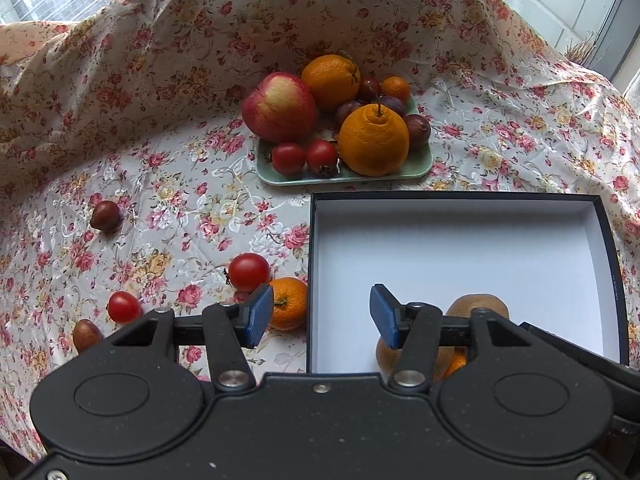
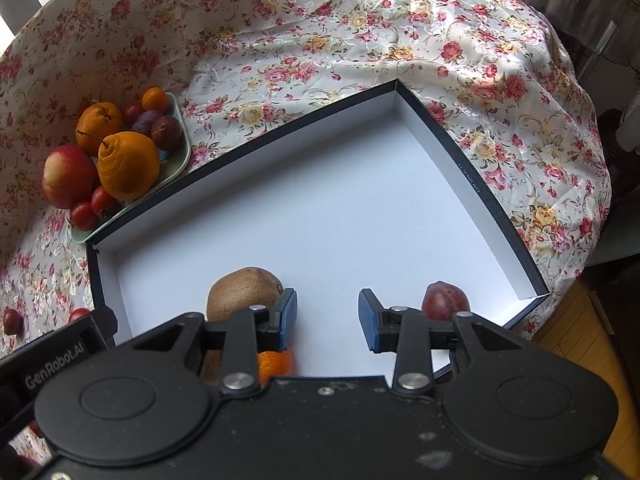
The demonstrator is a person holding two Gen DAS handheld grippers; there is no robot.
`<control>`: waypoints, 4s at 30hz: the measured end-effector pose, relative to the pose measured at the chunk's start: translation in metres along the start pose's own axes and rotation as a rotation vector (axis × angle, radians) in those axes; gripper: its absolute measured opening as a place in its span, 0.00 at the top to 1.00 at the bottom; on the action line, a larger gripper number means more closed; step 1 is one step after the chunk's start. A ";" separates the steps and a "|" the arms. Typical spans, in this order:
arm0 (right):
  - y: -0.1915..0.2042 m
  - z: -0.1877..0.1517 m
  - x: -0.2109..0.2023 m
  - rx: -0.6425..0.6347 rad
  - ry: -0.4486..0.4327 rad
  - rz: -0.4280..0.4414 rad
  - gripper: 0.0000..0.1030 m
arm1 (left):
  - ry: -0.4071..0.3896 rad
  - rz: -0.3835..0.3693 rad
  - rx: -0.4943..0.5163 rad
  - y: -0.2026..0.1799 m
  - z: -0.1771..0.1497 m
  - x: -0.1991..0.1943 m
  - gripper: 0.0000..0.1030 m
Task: Organize fruits
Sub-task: 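Withdraw both open tools from the box toward the loose fruits, then move the right tool toward a tangerine and the left tool toward a dark plum, then close the right tool on the tangerine while the left tool lowers and grasps the plum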
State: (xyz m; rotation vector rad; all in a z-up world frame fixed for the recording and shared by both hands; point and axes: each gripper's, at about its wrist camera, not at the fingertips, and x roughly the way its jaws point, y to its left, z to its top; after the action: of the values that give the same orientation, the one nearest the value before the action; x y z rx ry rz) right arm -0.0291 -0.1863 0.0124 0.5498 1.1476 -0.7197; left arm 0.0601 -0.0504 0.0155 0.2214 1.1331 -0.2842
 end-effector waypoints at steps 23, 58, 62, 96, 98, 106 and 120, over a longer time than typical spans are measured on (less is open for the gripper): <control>0.119 -0.029 -0.019 -0.155 -0.026 0.197 0.64 | 0.008 0.050 -0.151 0.116 0.003 -0.013 0.42; 0.213 -0.054 0.028 -0.458 0.052 0.145 0.64 | 0.018 0.073 -0.318 0.215 0.023 -0.001 0.42; 0.215 -0.057 0.024 -0.450 0.042 0.247 0.62 | 0.016 0.075 -0.321 0.218 0.022 -0.002 0.42; 0.260 -0.074 0.041 -0.351 0.163 0.313 0.64 | 0.077 0.111 -0.332 0.260 0.009 0.016 0.42; 0.264 -0.075 0.042 -0.351 0.151 0.310 0.64 | 0.080 0.112 -0.333 0.263 0.007 0.017 0.42; 0.278 -0.078 0.047 -0.356 0.117 0.311 0.62 | 0.096 0.101 -0.366 0.278 0.007 0.022 0.42; 0.297 -0.071 0.068 -0.396 0.106 0.221 0.59 | 0.126 0.108 -0.382 0.289 0.021 0.043 0.42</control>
State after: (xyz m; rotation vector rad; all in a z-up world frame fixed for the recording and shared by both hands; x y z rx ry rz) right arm 0.1669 0.0449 -0.0666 0.3730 1.2651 -0.2640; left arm 0.1913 0.2107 -0.0063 -0.0388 1.2722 0.0451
